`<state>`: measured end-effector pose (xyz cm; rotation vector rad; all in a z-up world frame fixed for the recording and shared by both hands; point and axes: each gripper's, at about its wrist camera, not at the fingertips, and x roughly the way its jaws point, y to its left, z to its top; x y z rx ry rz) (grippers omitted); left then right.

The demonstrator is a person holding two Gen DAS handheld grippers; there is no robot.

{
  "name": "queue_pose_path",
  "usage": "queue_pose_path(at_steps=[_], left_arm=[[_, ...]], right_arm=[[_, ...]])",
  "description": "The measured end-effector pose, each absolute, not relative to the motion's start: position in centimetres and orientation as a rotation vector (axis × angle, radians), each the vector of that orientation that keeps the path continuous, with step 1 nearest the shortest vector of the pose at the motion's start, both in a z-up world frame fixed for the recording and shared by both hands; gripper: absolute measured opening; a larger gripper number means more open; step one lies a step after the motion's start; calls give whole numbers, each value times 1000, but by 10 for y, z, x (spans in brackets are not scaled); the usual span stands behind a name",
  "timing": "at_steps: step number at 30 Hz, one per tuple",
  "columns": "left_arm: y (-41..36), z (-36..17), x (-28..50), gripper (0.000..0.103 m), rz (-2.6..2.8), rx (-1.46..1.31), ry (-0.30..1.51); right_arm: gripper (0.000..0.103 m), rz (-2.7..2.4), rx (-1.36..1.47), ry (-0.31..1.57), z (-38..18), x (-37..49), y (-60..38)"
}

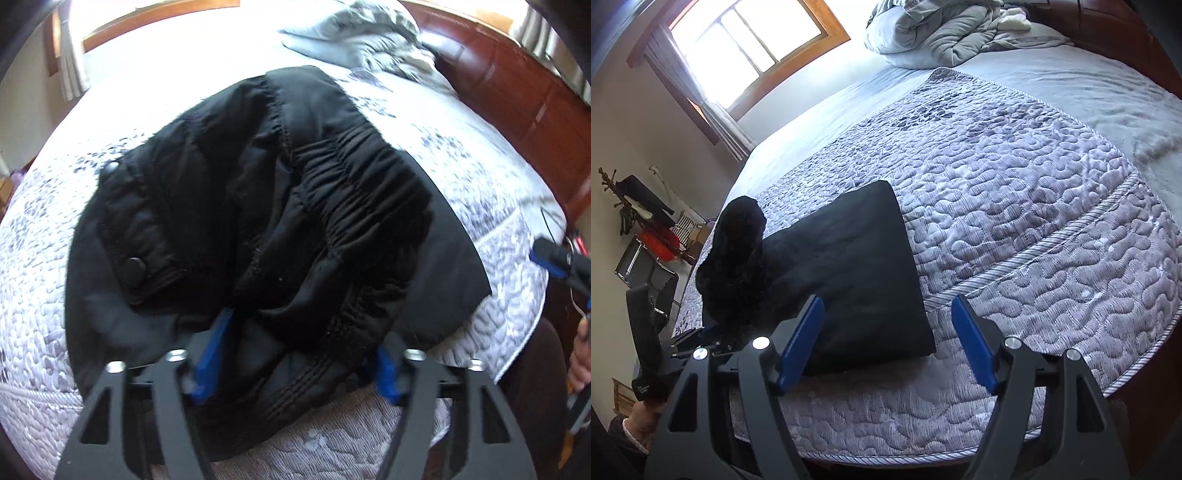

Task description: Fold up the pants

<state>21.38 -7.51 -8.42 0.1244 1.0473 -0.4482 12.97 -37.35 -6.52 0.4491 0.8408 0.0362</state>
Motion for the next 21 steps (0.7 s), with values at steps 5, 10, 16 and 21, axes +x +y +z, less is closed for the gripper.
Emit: queue_pose_path(at_steps=[5,10,16,21], left_arm=[[-66,-66,213,93,-505,29,1041],[-13,-47,204,99,-505,-229,987],[84,-73,200,99,-280,-475,1027],[118,-108,196,99,-206,-594,1079]], right_arm=[[82,79,447,834,-55,137,-362],[90,195,493,816,-39,150,-344],[92,364,644,880,-43,184,-313],[92,420,693,984,-66,218,-280]])
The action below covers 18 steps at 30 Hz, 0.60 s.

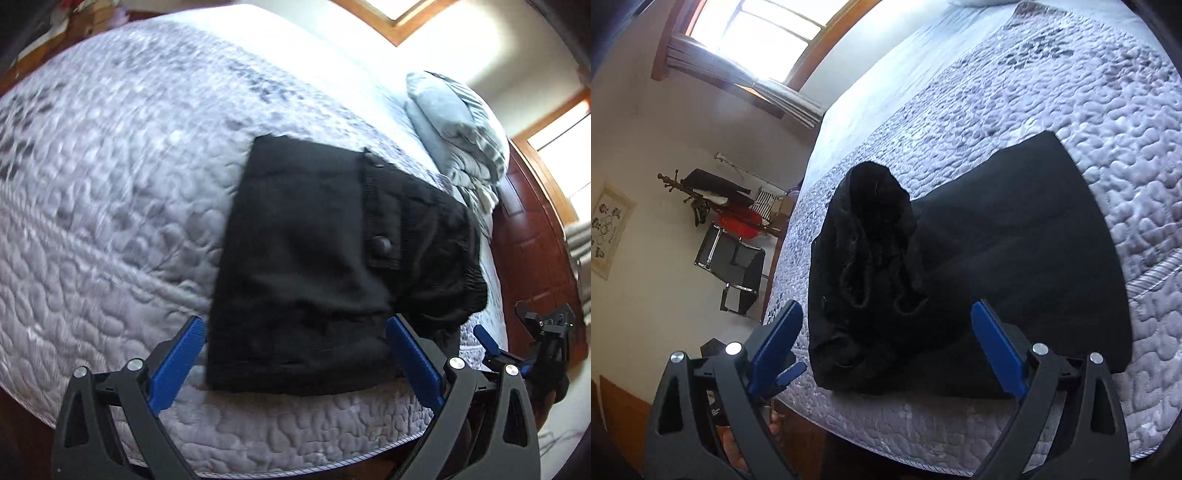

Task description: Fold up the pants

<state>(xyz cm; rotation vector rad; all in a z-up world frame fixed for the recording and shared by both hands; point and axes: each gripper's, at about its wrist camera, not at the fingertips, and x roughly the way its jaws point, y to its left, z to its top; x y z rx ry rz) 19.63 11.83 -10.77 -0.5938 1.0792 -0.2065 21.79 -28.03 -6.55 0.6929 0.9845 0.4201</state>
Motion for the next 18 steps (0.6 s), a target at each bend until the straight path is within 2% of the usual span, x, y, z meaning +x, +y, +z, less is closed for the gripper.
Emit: queue_pose_path(at_steps=[10,17,18], left_arm=[[123,-144,184,99,-267,-701,1151],[115,-149,187,99,-268,-682,1193],[115,-150,186,99,-268,-684,1195]], right_arm=[[92,442,738,1110,-102,257,-243],[93,462,787,1121,-113,272,-232],[90,467,784,1122,-114,275,-230]])
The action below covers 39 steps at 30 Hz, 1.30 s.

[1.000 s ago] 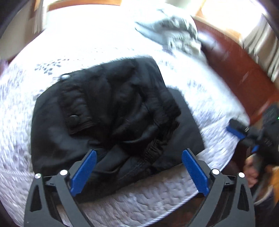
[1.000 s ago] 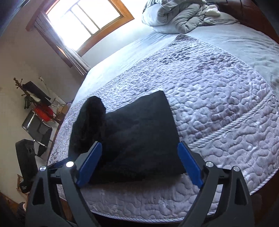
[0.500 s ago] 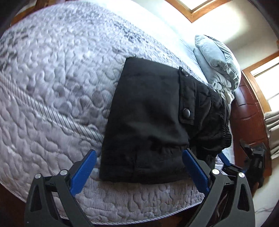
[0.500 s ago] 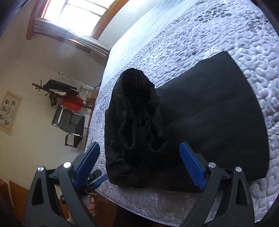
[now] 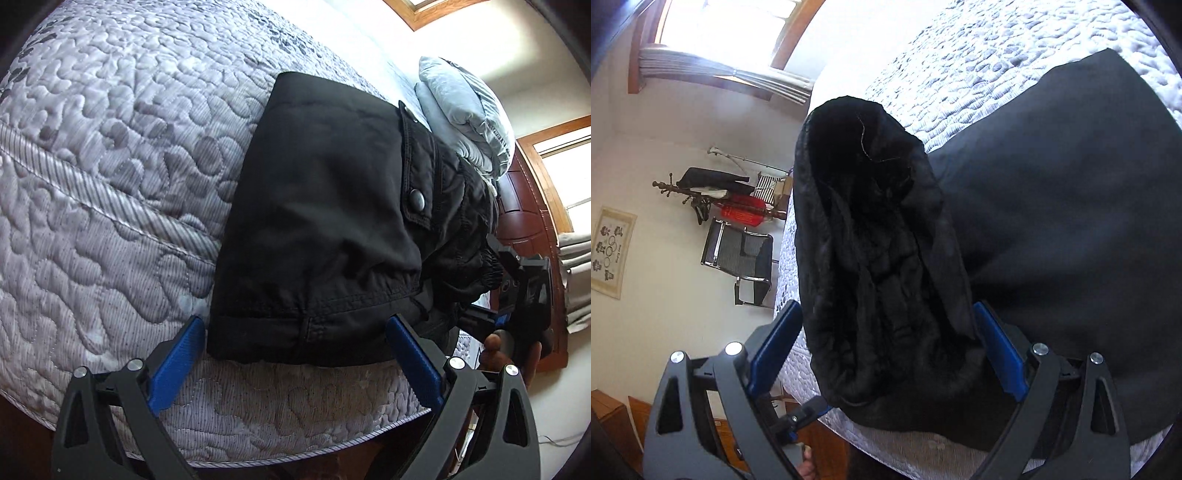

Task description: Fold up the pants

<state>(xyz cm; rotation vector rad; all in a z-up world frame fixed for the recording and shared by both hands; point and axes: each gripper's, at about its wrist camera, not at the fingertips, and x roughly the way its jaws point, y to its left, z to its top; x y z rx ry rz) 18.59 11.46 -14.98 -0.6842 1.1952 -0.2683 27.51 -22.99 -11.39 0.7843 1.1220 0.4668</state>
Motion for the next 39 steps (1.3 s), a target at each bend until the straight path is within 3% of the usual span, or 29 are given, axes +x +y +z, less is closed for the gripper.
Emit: queue_pose_path(at_steps=[1,4,7,10,29,39], left_arm=[[115,-150,185,99,-269,-686,1195],[115,-151,184,99,-269,-686,1194],[115,-152,183,99,-269,-692,1198],[113,-150,185,99,-267,-694,1201],[137,-123,165,99,-272,-760,1117],[127,-108,170,99,-300,-729,1114]], right_arm=[[76,469,780,1122,-114,278,-229],[55,448,765,1149,-117,281,-227],[38,459,780,1145,-116,281,-229],[30,478,767,1133,-112,276,-230],[25,636,614,999,11,260,-194],[25,599,594,956,47,253,-234]])
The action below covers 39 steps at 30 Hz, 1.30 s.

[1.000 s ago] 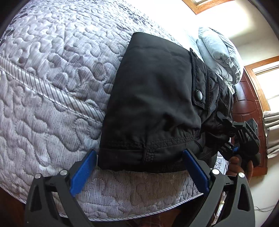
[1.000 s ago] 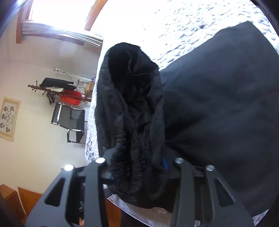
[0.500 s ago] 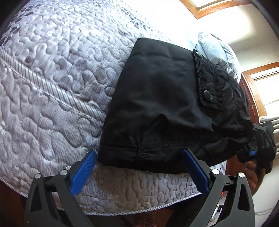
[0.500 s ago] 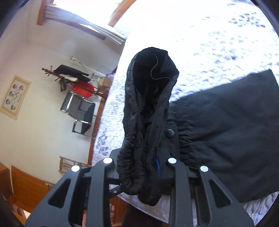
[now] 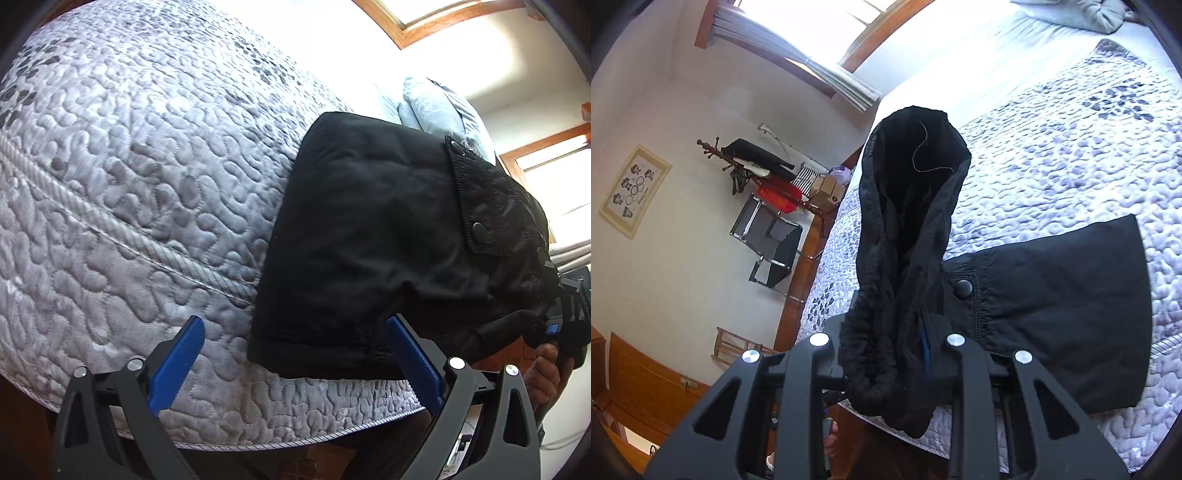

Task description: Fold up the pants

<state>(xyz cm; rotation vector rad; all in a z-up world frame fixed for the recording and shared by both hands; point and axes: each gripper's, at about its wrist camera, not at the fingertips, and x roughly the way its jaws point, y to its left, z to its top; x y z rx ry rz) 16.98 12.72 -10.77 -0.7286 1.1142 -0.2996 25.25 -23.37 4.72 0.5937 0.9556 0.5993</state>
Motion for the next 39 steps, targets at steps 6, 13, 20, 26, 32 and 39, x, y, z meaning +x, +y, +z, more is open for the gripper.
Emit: queue_pose_path(at_steps=[6,13,20,26,32,39], left_arm=[[100,-102,178,99,-342,-673,1135],[81,-100,183,99,-361,-633,1150],[74,-101,182,99,-368,-612,1163],[70,-104,181,99,-368,-603,1176],[68,-103,182,99,-363,-586,1183],[65,-104,182,99,-361,-569,1192]], right_arm=[[25,557,587,955,44,246,-266],[25,514,626,969,27,241,-295],[26,481,670,985,5,236,-316],[26,445,709,1007,-18,238,-327],[28,412,733,1041,-41,239,-336],[30,378,781,1081,-76,237,-349]])
